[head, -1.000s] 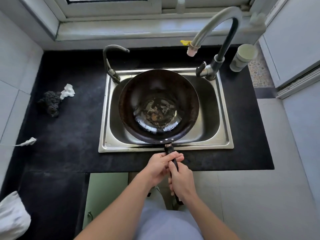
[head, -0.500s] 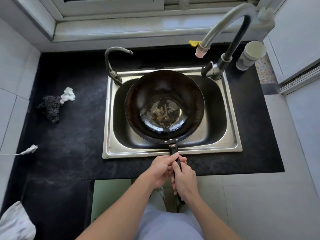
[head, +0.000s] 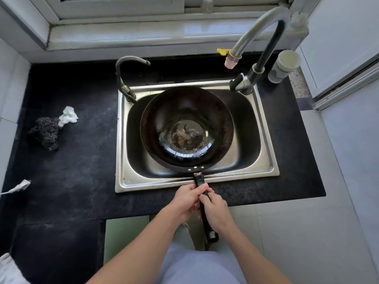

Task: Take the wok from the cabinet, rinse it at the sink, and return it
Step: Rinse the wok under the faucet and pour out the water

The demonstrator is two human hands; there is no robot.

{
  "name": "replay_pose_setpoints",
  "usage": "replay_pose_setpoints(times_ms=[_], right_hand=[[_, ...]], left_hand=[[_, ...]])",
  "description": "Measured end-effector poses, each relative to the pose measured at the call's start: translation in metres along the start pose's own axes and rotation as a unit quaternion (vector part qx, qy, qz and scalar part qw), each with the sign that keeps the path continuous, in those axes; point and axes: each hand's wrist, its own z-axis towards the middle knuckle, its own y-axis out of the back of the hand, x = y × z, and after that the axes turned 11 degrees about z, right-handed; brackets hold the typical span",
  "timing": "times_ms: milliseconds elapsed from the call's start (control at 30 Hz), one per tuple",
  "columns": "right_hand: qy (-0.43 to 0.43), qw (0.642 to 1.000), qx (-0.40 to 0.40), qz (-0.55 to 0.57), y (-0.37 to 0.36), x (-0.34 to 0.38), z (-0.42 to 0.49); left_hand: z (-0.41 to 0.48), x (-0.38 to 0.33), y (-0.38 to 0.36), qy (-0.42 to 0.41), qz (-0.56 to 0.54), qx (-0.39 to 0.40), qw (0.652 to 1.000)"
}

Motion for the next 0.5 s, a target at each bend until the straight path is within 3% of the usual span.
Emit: replay_pose_setpoints(times_ms=[100, 200, 367, 500], right_hand=[[-0.014, 0.997, 0.017, -0.077, 0.02, 0.005, 0.007], [0.001, 0.995, -0.015, -0.099, 0.044, 0.016, 0.013], [0.119, 0.983, -0.092, -0.102, 0.082, 0.061, 0.04], [0.206, 0.968, -0.102, -0.101, 0.11, 0.106, 0.073]], left_hand=[[-0.001, -0.001, -0.003, 0.0, -0.011, 0.01, 1.0], [-0.004, -0.003, -0.004, -0.006, -0.017, 0.015, 1.0], [-0.004, -0.001, -0.005, -0.004, -0.041, -0.006, 0.999], [-0.007, 0.0, -0.009, -0.004, -0.064, -0.031, 0.997]])
